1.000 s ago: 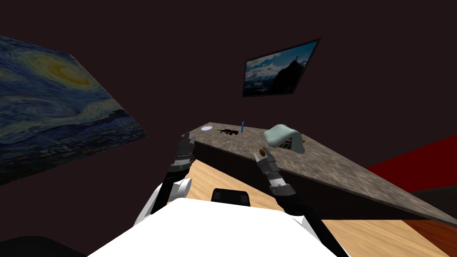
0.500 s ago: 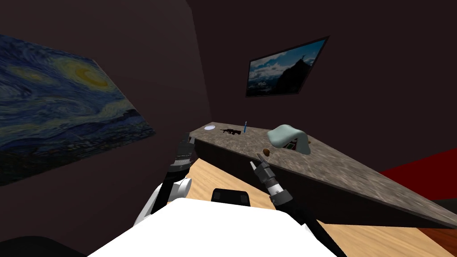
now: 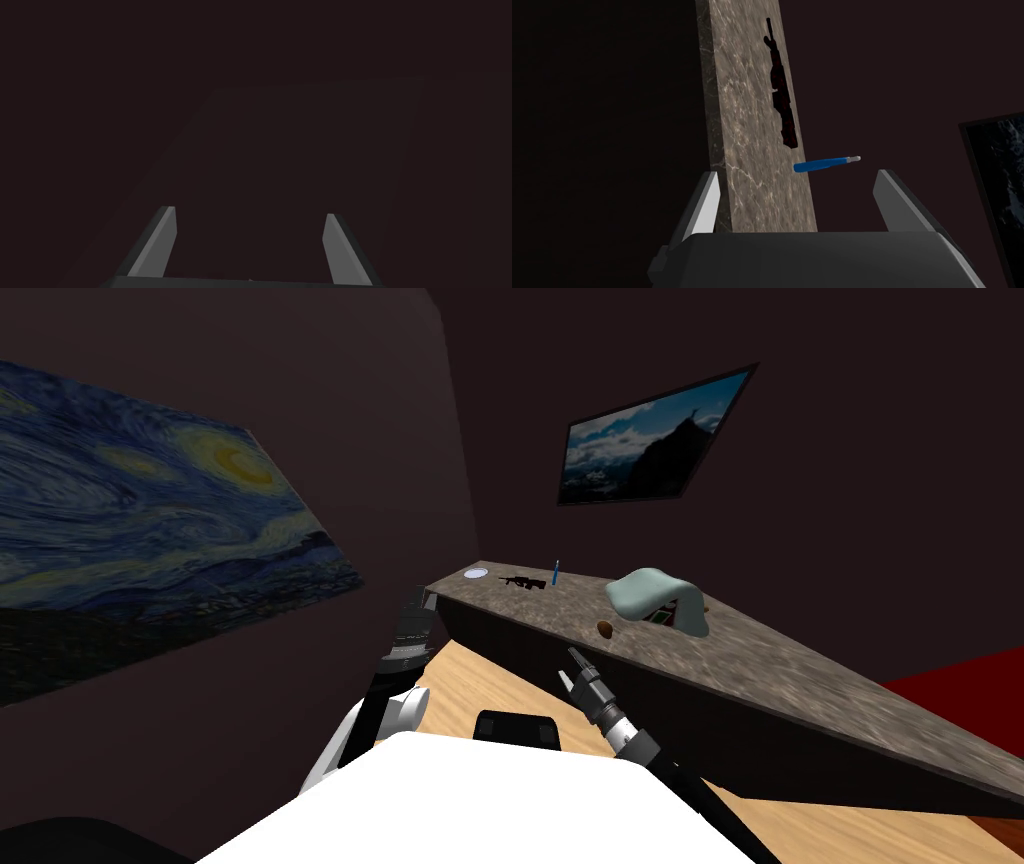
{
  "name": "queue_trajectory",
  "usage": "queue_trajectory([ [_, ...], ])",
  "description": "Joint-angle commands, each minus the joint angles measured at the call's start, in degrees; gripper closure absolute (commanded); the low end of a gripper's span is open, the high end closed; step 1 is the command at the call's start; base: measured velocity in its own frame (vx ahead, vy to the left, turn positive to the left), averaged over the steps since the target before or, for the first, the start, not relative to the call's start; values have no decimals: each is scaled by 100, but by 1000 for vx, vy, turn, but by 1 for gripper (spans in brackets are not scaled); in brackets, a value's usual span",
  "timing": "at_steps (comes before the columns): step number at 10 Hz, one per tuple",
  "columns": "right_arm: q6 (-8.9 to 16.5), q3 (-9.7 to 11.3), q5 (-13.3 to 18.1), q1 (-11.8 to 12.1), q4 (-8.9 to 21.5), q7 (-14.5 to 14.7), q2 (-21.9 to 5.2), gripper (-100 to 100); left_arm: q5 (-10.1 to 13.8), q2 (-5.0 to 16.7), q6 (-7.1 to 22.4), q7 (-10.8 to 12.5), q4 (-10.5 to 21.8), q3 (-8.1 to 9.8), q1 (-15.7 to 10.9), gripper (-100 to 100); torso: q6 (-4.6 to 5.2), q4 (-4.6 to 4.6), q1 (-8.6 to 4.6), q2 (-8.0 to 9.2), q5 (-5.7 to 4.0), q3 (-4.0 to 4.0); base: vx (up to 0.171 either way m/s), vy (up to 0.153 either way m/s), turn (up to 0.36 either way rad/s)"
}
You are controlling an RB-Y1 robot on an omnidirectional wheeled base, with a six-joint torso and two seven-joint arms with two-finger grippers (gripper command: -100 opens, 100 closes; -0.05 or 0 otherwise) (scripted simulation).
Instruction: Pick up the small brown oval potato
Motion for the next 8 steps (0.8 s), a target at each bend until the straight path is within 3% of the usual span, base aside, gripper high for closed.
queue_trajectory([
  [1,243,111,-271,14,83,95,-286,-100,0,0,0,0,0,0,0,0,0,0,0,0,0,0,-30,59,75],
  [2,243,111,-271,14,83,95,-433,-100,0,0,0,0,0,0,0,0,-2,0,1,0,0,0,-29,56,46],
  [5,529,315,-706,129,224,272,-931,-100,0,0,0,0,0,0,0,0,0,0,1,0,0,0,-26,63,76],
  [7,529,315,-706,129,224,272,-1153,-100,0,0,0,0,0,0,0,0,0,0,-4,-2,-1,-1,-17,30,17],
  [8,668,404,-914,176,305,364,-1359,-100,0,0,0,0,0,0,0,0,1,-1,-13,-4,-3,-2,-19,37,89],
])
